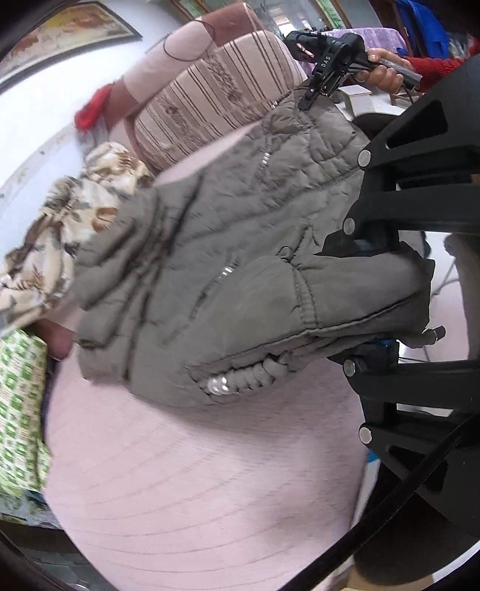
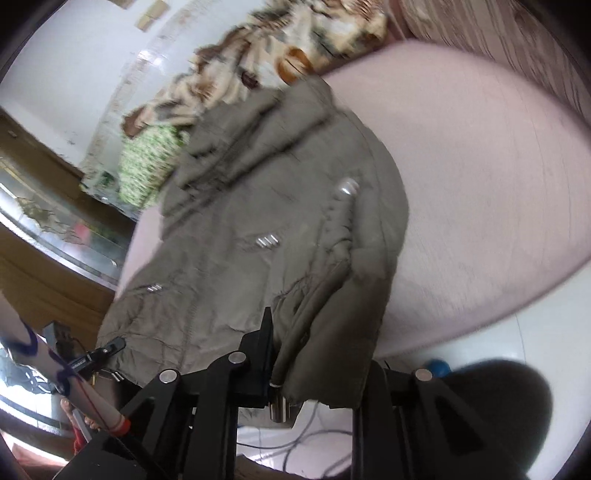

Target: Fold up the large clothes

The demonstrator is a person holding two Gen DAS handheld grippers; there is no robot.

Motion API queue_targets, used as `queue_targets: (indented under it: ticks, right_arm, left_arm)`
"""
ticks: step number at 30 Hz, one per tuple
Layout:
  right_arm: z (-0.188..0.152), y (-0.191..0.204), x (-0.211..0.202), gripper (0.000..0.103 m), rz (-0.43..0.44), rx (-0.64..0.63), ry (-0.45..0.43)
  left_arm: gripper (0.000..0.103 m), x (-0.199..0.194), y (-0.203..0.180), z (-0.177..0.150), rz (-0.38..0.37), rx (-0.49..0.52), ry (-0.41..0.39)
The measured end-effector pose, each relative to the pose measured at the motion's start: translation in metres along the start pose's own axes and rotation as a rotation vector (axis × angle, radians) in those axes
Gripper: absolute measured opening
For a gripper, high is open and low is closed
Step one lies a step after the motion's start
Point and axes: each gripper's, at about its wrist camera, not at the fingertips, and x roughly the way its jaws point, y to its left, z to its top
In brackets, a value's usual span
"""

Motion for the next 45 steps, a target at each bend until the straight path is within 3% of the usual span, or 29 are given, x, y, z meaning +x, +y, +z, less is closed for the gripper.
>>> queue_targets:
  ticks: [10, 16, 19, 24, 32, 37, 42, 45]
  right_arm:
    - [0.052, 0.045, -0.011, 0.020, -0.024, -0.087, -0.084]
    - [0.105, 0.042, 0.003, 0.020, -0.067, -0.032, -0.125]
    - [0.136, 0.039, 0.022, 0.020, -0.087, 0.001, -0.122]
    - [0.182, 0.032, 0.072, 0.020, -0.163, 0.047, -0.095]
    - [0.198, 0.000, 0.129, 0.021, -0.228, 0.121, -0.043]
    - [0.198, -0.013, 0.145, 0.027, -0.221, 0.146, -0.037]
    - [0.203, -0.010, 0.134, 0.035, -0.192, 0.146, -0.074]
    - [0.207, -0.005, 0.116, 0.057, -0.172, 0.163, -0.130]
  left_arm:
    - [0.027, -0.007, -0.038, 0.077, -0.003, 0.032, -0.112]
    - [0.028, 0.028, -0.032, 0.138, 0.020, -0.031, -0.117]
    - [0.029, 0.059, -0.031, 0.165, 0.069, -0.040, -0.110]
    - [0.030, 0.119, -0.043, 0.195, 0.218, 0.004, -0.081]
    - [0.039, 0.184, -0.033, 0.209, 0.328, -0.048, -0.022]
    - [0.042, 0.178, -0.031, 0.211, 0.302, -0.046, -0.017]
    - [0.049, 0.155, -0.025, 0.214, 0.198, -0.061, -0.010]
    - [0.055, 0.139, -0.017, 0.218, 0.094, -0.113, -0.008]
